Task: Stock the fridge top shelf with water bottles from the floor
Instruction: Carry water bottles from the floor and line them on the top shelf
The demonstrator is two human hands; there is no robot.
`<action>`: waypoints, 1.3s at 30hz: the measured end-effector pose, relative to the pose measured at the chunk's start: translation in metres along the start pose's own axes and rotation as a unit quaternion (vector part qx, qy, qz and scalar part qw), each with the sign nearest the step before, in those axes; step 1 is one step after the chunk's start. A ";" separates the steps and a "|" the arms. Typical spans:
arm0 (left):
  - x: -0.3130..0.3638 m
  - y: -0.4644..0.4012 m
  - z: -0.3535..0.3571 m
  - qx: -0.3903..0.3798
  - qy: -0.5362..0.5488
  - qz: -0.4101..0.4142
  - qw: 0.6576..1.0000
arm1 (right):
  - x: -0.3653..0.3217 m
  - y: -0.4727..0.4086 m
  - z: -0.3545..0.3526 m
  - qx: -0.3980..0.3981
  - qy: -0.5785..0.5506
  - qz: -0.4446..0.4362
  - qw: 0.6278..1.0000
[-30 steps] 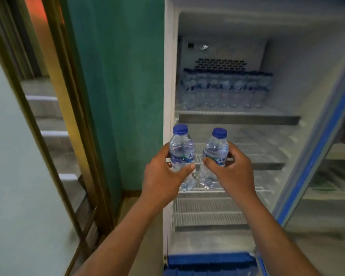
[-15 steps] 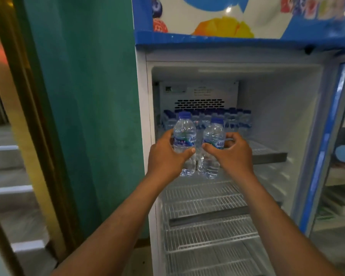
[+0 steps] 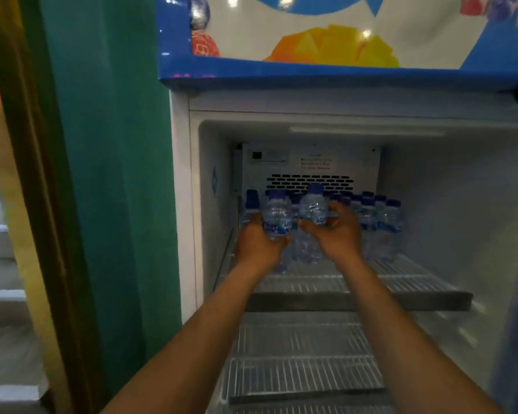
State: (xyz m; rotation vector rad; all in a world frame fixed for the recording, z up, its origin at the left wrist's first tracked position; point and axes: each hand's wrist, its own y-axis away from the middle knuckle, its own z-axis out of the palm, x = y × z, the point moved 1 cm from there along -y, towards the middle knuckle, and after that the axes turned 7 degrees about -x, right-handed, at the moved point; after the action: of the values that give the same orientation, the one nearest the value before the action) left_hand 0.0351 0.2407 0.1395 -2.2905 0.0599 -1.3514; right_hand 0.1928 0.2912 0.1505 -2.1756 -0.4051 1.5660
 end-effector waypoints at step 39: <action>-0.047 -0.026 0.052 0.020 -0.201 -0.192 0.960 | 0.080 -0.027 0.021 -0.088 0.020 0.107 0.990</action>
State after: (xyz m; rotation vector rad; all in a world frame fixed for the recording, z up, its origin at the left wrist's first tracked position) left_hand 0.0492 0.2956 0.0917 -2.5819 -0.5664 -1.0094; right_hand 0.1991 0.3559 0.0930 -2.4521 -0.3152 1.6489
